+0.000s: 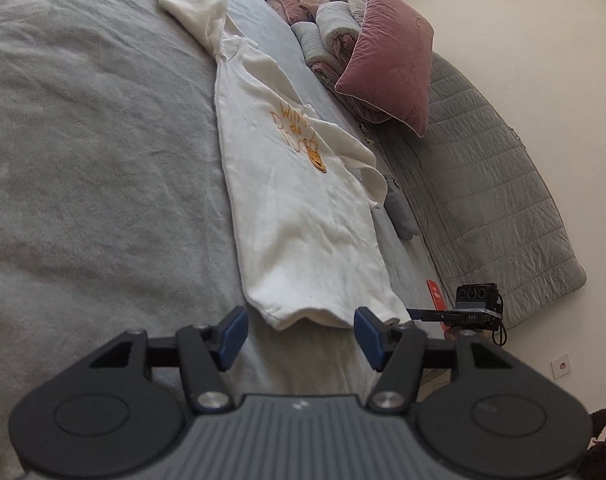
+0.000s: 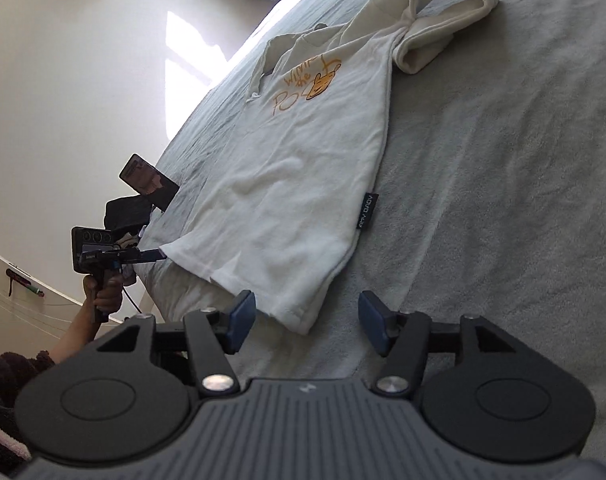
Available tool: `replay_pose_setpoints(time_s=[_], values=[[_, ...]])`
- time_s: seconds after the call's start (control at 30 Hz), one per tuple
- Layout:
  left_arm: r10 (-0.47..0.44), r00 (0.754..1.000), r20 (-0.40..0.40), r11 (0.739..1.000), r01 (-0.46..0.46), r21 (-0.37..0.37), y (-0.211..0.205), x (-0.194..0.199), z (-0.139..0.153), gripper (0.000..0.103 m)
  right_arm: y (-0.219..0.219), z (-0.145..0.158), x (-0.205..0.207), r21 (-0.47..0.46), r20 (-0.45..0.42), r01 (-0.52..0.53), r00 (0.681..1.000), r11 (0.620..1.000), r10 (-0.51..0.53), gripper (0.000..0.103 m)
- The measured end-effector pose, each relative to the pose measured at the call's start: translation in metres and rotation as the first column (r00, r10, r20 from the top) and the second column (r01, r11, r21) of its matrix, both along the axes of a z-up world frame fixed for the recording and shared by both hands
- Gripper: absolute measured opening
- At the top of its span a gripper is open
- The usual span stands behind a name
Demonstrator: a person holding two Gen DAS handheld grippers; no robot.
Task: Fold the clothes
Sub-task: 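Pull the hem with both grippers to stretch the shirt flat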
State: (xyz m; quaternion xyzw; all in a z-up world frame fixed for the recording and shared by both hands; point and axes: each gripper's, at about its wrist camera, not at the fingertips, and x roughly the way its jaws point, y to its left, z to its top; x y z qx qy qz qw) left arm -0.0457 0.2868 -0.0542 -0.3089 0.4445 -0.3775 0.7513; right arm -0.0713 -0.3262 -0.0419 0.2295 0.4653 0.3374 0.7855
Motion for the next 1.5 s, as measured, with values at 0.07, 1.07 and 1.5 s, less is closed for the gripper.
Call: replay_pose_setpoints(time_s=[0.07,1.07,1.5], values=[[0.013,0.999,-0.032,0.999,-0.014,-0.040,-0.001,0.004,-0.005,0.060,0.001,-0.002,0.002,0.043,-0.034,0.013,0.999,0.999,-0.011,0.061],[0.096,0.978,-0.186,0.992,-0.078,0.101,-0.039,0.013,-0.018,0.013,0.023,-0.007,0.003,-0.006,-0.181,0.039,0.983,0.999,-0.039,0.037],[0.102,0.976,-0.191,0.960,-0.046,0.277,-0.052,0.001,0.035,0.010,0.039,0.036,-0.013,-0.110,-0.144,0.067,0.986,0.992,-0.083,0.009]])
